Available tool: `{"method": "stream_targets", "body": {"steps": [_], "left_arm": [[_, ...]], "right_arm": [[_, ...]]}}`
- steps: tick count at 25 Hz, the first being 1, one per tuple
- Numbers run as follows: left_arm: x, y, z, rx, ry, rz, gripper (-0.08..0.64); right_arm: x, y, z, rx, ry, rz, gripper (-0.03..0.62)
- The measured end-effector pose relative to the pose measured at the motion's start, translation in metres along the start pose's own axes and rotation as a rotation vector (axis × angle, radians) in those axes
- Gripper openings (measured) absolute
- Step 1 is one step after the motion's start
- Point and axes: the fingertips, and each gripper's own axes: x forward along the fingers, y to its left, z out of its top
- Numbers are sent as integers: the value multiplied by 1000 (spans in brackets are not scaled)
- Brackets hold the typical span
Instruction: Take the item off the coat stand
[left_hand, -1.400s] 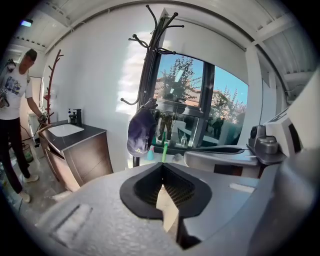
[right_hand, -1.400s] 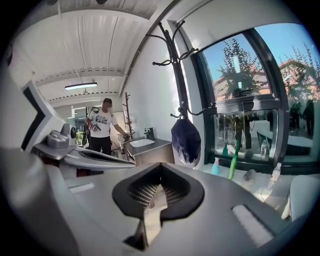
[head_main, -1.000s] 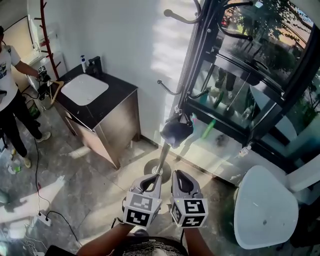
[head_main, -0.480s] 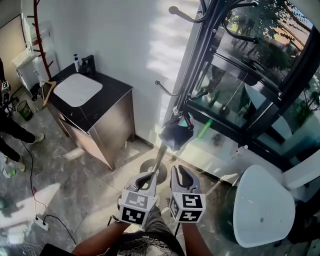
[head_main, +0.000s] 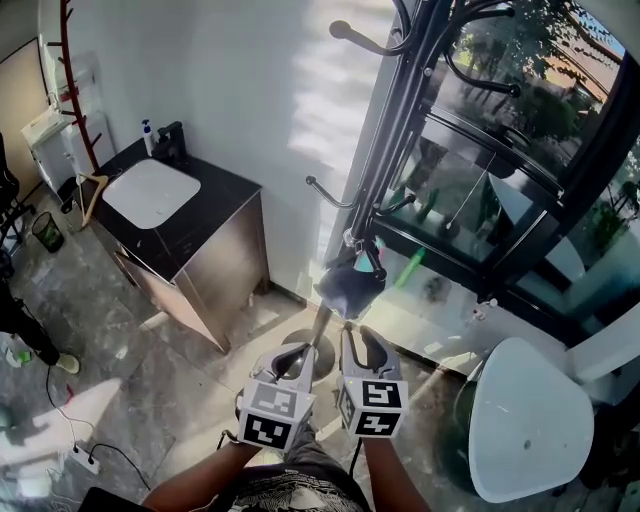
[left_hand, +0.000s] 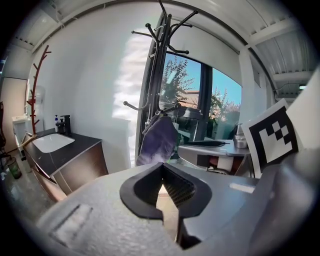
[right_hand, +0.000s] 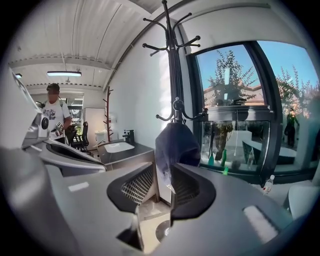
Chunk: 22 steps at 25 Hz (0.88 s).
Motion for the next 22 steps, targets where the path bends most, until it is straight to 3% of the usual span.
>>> {"method": "stream_targets", "body": {"steps": [9,22], "left_arm": [[29,15,11,4,8,3,1],[62,38,17,-19,27,7,2]], "right_arm": [[35,-13,-1,7,23,-10,154],[82,-19,-6,16,72,0,156]]}}
